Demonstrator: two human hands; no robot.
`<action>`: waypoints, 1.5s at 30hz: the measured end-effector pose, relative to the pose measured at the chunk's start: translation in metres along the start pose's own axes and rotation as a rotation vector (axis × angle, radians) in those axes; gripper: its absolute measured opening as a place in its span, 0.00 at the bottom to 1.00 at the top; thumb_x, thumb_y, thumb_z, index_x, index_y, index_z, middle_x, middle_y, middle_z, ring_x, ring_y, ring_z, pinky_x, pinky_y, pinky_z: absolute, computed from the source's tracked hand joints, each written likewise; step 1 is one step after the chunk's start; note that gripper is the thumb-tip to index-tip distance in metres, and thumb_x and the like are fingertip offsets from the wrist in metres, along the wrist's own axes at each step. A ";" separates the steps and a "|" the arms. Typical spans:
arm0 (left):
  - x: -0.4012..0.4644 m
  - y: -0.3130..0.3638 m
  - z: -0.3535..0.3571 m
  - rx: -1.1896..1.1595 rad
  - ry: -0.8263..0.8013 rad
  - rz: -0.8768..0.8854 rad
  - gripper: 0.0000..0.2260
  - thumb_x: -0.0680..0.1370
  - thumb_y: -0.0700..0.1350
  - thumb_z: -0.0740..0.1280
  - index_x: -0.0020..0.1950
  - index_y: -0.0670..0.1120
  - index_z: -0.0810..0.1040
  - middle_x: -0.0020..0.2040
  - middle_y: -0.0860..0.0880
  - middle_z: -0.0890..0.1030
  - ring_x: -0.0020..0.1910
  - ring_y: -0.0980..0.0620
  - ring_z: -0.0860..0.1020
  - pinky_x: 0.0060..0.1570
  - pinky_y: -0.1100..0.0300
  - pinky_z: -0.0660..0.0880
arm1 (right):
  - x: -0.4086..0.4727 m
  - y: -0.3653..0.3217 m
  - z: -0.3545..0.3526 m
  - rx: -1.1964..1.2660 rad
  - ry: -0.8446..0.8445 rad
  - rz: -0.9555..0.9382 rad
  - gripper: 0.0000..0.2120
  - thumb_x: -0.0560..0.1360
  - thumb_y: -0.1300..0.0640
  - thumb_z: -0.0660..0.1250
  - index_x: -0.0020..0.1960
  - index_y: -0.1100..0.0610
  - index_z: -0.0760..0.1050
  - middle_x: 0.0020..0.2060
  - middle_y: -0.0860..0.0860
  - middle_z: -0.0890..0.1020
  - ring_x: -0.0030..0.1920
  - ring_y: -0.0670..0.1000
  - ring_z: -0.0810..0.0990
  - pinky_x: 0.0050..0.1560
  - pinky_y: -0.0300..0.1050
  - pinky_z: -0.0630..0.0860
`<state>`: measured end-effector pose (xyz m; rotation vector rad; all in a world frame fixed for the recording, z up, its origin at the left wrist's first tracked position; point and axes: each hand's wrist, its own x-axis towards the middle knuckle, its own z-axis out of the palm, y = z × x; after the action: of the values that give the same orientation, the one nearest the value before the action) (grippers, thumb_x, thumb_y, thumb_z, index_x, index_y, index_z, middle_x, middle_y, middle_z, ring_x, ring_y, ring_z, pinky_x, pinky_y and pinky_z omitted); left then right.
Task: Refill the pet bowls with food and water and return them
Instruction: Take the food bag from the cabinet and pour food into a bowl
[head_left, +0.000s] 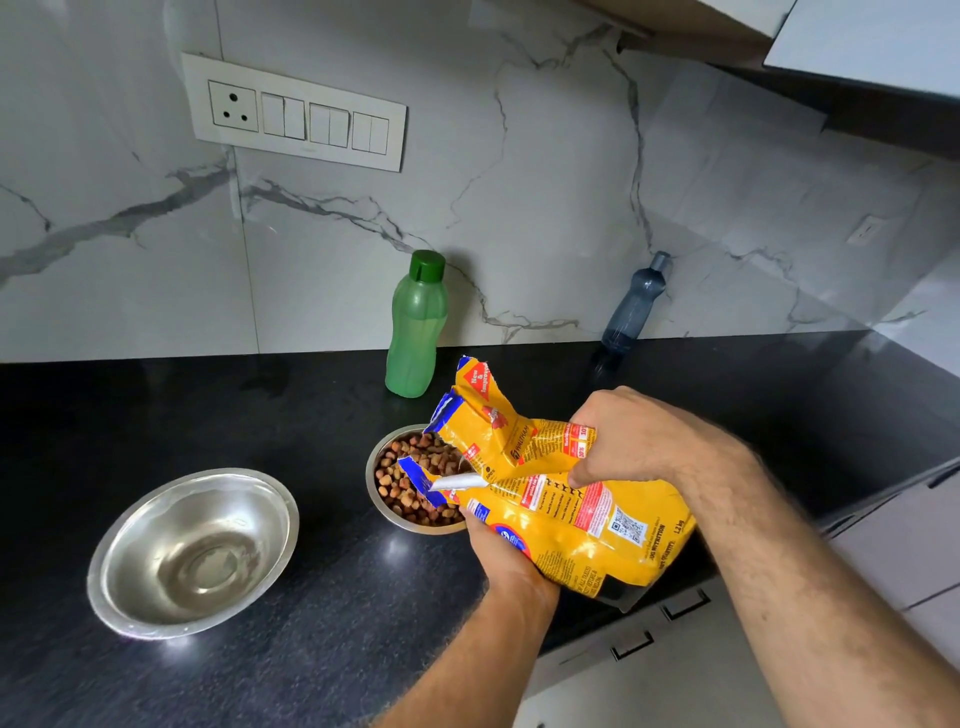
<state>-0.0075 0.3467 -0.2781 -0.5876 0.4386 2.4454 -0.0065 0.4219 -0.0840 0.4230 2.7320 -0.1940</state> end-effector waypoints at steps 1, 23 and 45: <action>-0.001 0.000 0.000 0.001 -0.001 -0.005 0.29 0.77 0.71 0.56 0.54 0.49 0.83 0.52 0.42 0.86 0.47 0.41 0.86 0.49 0.44 0.81 | -0.001 0.001 0.000 0.002 0.004 0.002 0.11 0.70 0.47 0.81 0.40 0.49 0.81 0.40 0.47 0.87 0.39 0.46 0.88 0.48 0.52 0.87; -0.003 0.003 -0.014 0.137 -0.029 -0.032 0.26 0.78 0.67 0.58 0.53 0.47 0.83 0.54 0.40 0.85 0.54 0.39 0.83 0.60 0.38 0.77 | -0.015 0.034 0.033 0.198 0.062 0.022 0.11 0.70 0.48 0.81 0.40 0.53 0.84 0.36 0.44 0.88 0.35 0.44 0.87 0.42 0.48 0.86; -0.005 0.022 -0.044 0.419 -0.069 0.037 0.24 0.79 0.65 0.60 0.55 0.47 0.82 0.50 0.40 0.86 0.47 0.42 0.85 0.49 0.46 0.81 | -0.055 0.067 0.125 0.572 0.250 0.003 0.09 0.73 0.43 0.78 0.47 0.46 0.83 0.43 0.41 0.88 0.42 0.38 0.87 0.46 0.45 0.86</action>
<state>-0.0039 0.3085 -0.3090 -0.3171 0.9083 2.3014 0.1055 0.4468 -0.1842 0.6371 2.8810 -0.9938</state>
